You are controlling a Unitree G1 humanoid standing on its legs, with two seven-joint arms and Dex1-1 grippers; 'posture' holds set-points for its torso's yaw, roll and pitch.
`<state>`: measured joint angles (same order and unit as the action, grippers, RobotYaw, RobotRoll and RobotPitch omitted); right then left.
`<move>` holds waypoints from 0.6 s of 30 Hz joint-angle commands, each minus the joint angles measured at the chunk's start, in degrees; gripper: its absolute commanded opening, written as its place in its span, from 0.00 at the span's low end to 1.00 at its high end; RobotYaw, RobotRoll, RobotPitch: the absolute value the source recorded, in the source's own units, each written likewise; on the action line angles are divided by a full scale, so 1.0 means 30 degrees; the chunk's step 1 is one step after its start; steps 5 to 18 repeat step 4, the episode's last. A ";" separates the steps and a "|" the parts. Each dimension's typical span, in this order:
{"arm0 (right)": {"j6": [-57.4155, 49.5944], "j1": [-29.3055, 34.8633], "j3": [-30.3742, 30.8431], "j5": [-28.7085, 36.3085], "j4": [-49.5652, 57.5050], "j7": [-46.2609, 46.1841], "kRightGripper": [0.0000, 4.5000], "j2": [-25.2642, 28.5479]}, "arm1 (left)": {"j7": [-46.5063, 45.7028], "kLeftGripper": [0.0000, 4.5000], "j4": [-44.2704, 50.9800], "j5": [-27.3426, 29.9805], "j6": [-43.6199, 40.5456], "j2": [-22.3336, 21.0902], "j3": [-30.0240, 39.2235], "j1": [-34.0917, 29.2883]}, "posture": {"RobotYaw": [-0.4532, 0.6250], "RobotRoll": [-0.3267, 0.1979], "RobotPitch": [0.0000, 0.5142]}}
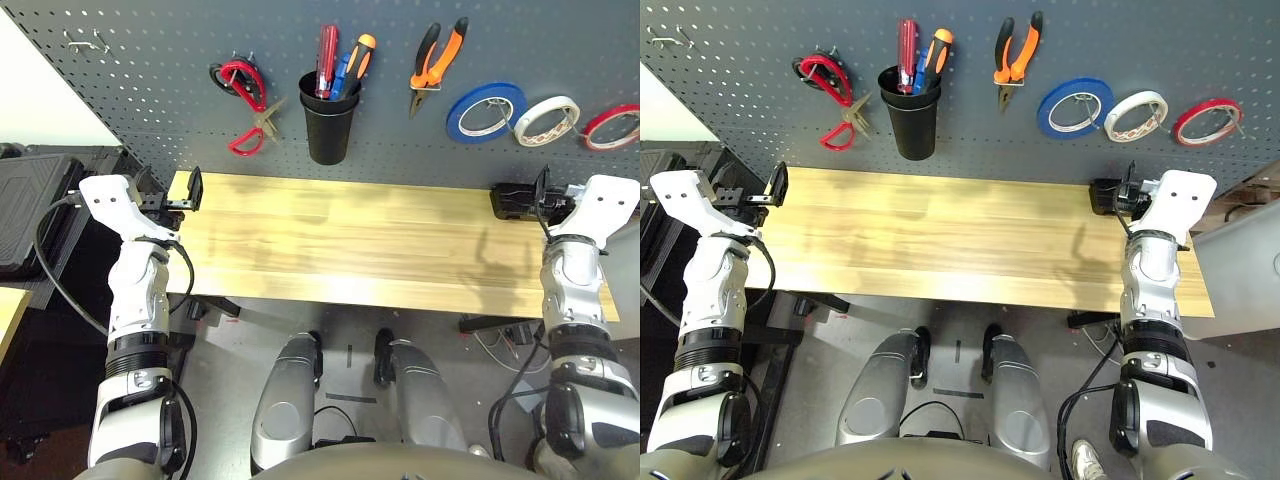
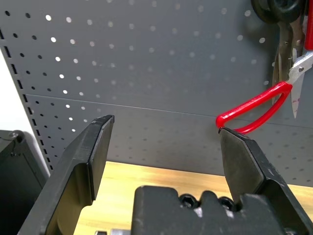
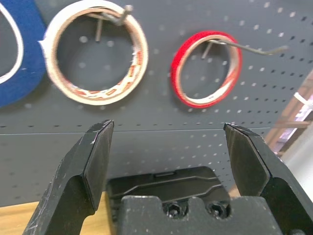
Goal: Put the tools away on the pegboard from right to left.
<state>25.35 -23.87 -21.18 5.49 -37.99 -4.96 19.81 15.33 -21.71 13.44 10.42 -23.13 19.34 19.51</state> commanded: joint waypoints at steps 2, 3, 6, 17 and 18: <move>0.0551 0.0041 -0.0320 0.0089 -0.0776 -0.0378 1.00 0.0309 | -0.0366 0.99 -0.0603 -0.0214 0.0367 -0.0170 0.0285 -0.0226 | 0.58 0.62 0.38; 0.0611 0.0035 -0.0312 0.0089 -0.0856 -0.0392 1.00 0.0353 | -0.0409 0.99 -0.0623 -0.0207 0.0384 -0.0163 0.0294 -0.0217 | 0.58 0.62 0.38; 0.0665 0.0022 -0.0306 0.0084 -0.0935 -0.0418 1.00 0.0391 | -0.0443 0.99 -0.0651 -0.0200 0.0410 -0.0160 0.0291 -0.0204 | 0.58 0.62 0.38; 0.0665 0.0022 -0.0306 0.0084 -0.0935 -0.0418 1.00 0.0391 | -0.0443 0.99 -0.0651 -0.0200 0.0410 -0.0160 0.0291 -0.0204 | 0.58 0.62 0.38; 0.0665 0.0022 -0.0306 0.0084 -0.0935 -0.0418 1.00 0.0391 | -0.0443 0.99 -0.0651 -0.0200 0.0410 -0.0160 0.0291 -0.0204 | 0.58 0.62 0.38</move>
